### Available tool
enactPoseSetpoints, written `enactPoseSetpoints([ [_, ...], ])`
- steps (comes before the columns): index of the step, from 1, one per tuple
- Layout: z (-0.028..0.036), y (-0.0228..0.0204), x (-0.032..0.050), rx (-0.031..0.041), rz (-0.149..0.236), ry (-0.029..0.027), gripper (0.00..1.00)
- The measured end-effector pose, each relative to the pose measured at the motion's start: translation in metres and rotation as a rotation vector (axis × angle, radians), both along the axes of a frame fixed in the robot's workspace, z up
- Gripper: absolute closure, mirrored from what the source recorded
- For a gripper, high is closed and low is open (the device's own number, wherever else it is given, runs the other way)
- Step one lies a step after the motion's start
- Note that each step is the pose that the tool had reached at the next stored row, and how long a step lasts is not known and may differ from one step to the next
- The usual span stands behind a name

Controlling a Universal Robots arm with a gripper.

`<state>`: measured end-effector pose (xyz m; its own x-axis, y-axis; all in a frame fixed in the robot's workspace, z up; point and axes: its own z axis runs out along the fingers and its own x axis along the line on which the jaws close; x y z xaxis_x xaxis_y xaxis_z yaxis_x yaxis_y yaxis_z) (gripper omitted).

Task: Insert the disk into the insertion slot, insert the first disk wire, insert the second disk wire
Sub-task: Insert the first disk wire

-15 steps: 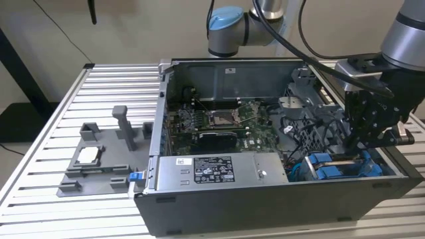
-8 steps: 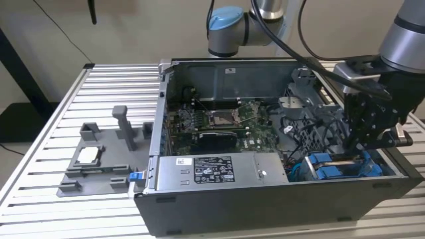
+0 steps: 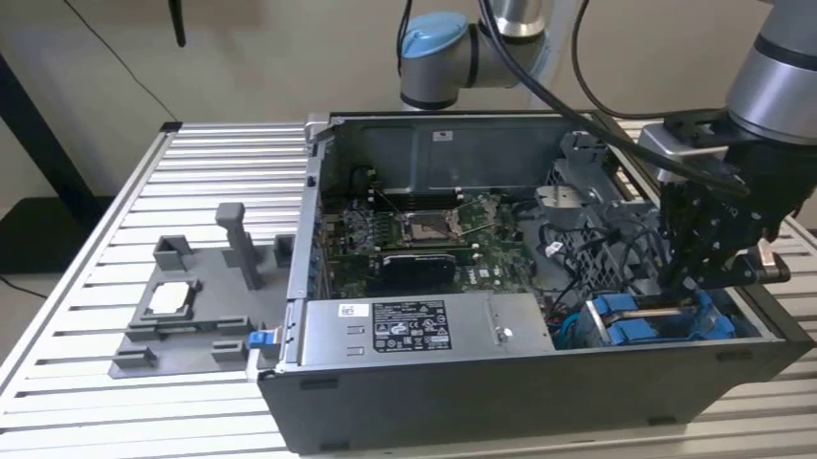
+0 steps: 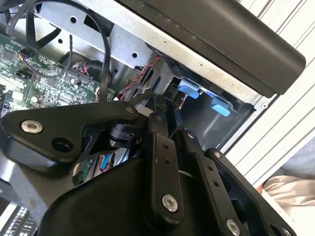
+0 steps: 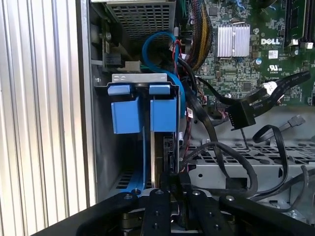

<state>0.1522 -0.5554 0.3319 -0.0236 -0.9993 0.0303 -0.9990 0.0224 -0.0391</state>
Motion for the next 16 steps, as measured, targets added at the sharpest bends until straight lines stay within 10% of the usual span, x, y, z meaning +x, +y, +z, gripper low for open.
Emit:
enactPoseSetpoints([
  [6, 0.0007, 0.0000, 0.0000, 0.0003, 0.000, 0.0000, 0.74],
  [16, 0.0317, 0.0000, 0.0000, 0.0000, 0.000, -0.0008, 0.74],
])
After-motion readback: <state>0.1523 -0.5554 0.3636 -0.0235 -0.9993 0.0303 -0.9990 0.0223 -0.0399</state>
